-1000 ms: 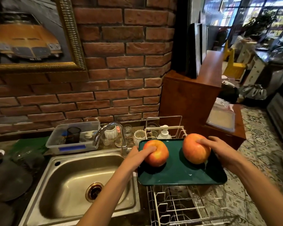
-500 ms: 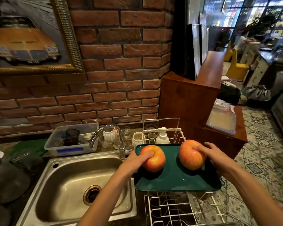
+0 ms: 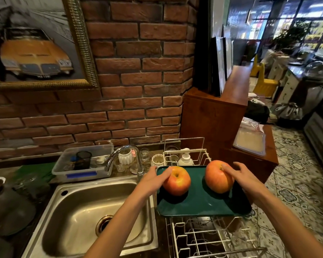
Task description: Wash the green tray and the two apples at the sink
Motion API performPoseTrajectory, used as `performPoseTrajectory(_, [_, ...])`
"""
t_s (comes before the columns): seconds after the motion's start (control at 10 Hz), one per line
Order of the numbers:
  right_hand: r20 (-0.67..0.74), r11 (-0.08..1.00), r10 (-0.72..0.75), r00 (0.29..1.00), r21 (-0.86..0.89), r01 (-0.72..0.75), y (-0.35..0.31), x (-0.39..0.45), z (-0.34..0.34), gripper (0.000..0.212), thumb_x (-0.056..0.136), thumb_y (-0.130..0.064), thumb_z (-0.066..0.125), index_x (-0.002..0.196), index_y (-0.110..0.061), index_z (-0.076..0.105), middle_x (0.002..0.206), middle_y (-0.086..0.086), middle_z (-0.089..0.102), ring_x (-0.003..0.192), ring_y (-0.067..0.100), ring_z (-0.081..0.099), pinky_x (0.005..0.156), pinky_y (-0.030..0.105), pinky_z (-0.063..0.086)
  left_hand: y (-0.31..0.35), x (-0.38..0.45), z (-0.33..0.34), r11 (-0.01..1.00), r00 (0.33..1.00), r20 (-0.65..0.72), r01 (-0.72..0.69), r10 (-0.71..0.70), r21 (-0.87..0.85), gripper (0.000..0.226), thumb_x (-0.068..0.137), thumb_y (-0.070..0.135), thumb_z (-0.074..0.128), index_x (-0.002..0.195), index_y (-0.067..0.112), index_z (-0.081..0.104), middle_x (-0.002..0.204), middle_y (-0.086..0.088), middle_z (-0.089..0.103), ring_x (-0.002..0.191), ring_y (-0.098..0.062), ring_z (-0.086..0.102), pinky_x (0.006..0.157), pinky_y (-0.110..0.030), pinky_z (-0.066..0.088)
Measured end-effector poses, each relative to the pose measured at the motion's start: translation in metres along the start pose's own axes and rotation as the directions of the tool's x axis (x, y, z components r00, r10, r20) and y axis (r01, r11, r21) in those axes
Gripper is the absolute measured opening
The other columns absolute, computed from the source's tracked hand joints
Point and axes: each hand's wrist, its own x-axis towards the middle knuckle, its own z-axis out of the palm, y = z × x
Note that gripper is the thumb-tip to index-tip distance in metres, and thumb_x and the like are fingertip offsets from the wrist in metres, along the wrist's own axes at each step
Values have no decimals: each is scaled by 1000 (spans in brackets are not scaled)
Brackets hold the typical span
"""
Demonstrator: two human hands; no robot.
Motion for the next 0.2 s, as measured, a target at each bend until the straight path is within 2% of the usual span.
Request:
performPoseTrajectory(0.1, [-77, 997, -42, 996, -64, 37, -9, -7, -1, 99, 73, -74, 60, 153, -28, 25, 158, 10, 31, 141, 34, 37, 107, 51, 38, 2, -2, -10, 992, 989, -109, -87, 97, 89, 79, 89, 65, 54, 151, 21, 36, 155, -10, 38, 139, -28, 43, 112, -49, 41])
performPoseTrajectory(0.2, [-196, 973, -197, 961, -159, 167, -27, -18, 0, 103, 68, -81, 55, 152, -25, 31, 157, 6, 36, 141, 29, 39, 108, 49, 38, 10, -6, -22, 960, 944, -223, -204, 244, 190, 56, 97, 48, 52, 148, 24, 43, 153, -5, 39, 135, -21, 44, 112, -46, 41])
